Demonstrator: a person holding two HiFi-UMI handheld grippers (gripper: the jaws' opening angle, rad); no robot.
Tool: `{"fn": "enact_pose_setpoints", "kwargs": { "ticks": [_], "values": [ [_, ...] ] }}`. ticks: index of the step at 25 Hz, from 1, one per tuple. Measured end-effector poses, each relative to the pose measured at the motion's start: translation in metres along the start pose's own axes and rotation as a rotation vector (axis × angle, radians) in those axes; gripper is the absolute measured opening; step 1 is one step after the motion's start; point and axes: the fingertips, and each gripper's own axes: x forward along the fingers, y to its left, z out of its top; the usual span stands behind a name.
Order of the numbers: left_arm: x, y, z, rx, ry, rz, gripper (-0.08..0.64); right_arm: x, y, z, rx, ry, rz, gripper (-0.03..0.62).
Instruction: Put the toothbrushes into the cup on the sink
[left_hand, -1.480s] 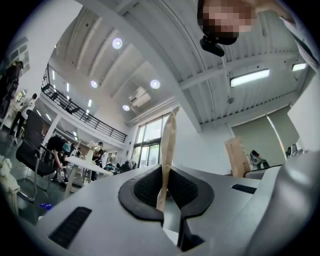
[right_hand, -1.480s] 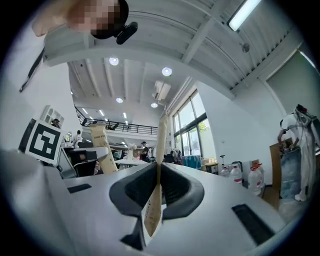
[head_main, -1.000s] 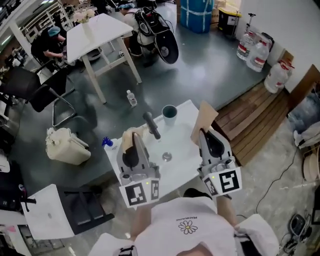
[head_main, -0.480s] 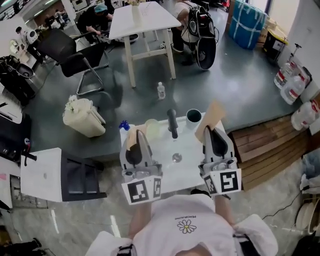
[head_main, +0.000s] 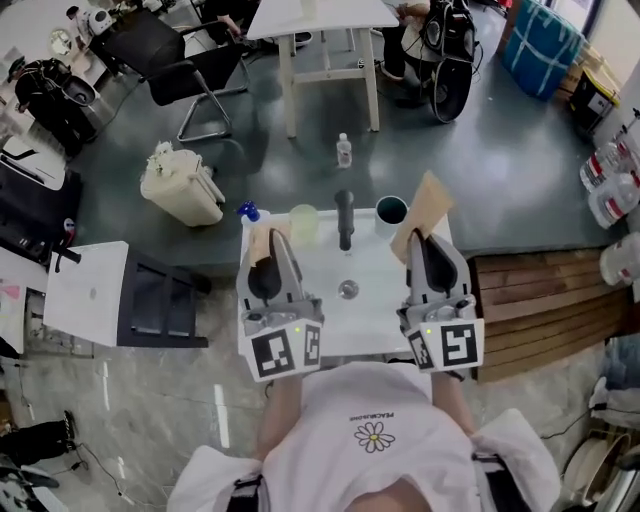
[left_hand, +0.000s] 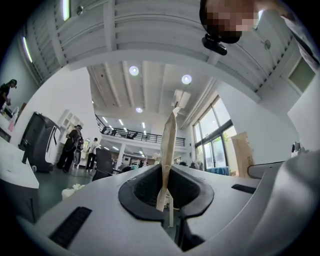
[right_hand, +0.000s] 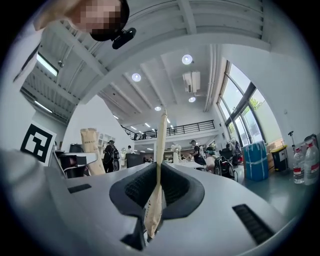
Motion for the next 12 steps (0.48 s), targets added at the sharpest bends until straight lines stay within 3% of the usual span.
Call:
{"fn": "enact_pose_setpoints", "kwargs": {
  "ticks": [12],
  "values": [
    [0.003,-0.018,-0.009,0.023,0.003,0.033,0.035,-0.002,-0.019,-0.013,0.012,0.015,0.032,0.028]
  ]
}}
